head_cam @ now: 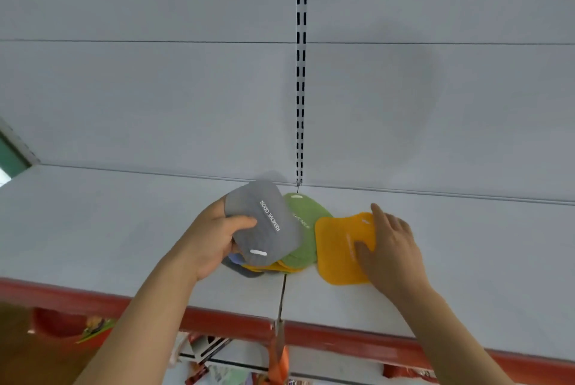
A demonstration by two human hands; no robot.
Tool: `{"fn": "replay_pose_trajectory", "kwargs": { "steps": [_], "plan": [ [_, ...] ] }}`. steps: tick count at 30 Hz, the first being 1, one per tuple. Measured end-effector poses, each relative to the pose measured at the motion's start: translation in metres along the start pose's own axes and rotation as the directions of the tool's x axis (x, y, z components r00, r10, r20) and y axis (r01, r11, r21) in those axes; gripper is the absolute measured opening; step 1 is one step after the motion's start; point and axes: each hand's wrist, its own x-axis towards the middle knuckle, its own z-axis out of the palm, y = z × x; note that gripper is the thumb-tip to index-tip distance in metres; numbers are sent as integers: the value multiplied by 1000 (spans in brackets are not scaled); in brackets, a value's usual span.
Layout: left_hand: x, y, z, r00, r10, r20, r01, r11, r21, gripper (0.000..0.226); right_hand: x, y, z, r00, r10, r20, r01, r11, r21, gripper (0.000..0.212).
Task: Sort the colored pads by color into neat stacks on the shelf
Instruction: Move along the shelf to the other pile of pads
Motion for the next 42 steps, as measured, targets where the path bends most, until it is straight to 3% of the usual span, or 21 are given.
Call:
{"fn": "replay_pose_trajectory", "kwargs": {
  "steps": [3,5,7,11,13,16,18,20,22,25,28,31,36,42],
  "plan": [
    [-3,15,0,975,-34,219,-24,966,258,34,-4,-22,-12,983,-107,-149,135,971,195,63],
    [-4,26,9,944,-66,322,-86,897,434,32,-6,-46,-22,982,-181,-47,182,871,457,65],
    [-1,32,18,922,-54,383,-173,829,532,33,-6,-61,-26,962,-247,115,137,804,579,64],
    [6,27,12,953,14,301,-177,833,524,19,-3,-62,-20,967,-225,121,127,833,538,19],
    [8,17,5,961,-3,277,-142,853,502,19,-6,-59,-18,977,-184,104,93,818,567,17],
    [12,1,-3,972,-22,235,-100,862,496,20,-3,-45,-11,995,-95,13,76,858,508,22],
    [14,-6,-6,975,-31,218,-78,877,474,34,3,-27,-10,996,-33,-89,61,937,344,26],
    [17,-10,-7,972,-23,236,-87,890,447,42,7,-11,-13,1000,26,-8,-25,994,110,47],
    [21,-12,-8,965,10,261,-126,892,433,39,7,1,-15,981,69,181,-64,997,-32,77],
    [26,-10,-9,961,62,270,-187,865,465,27,8,8,-15,960,50,277,-61,998,29,89],
    [29,-10,-7,964,75,256,-196,850,490,15,12,9,-17,979,66,195,-86,992,97,76],
    [35,-11,-7,964,109,244,-213,865,455,7,13,9,-19,977,75,202,-76,997,-3,53],
    [39,-14,1,970,151,190,-212,909,358,30,-1,9,-36,988,31,151,-32,999,5,11],
    [32,-15,60,959,172,227,-231,936,267,33,-44,52,-88,995,92,-37,-81,971,227,18]
  ]
}}
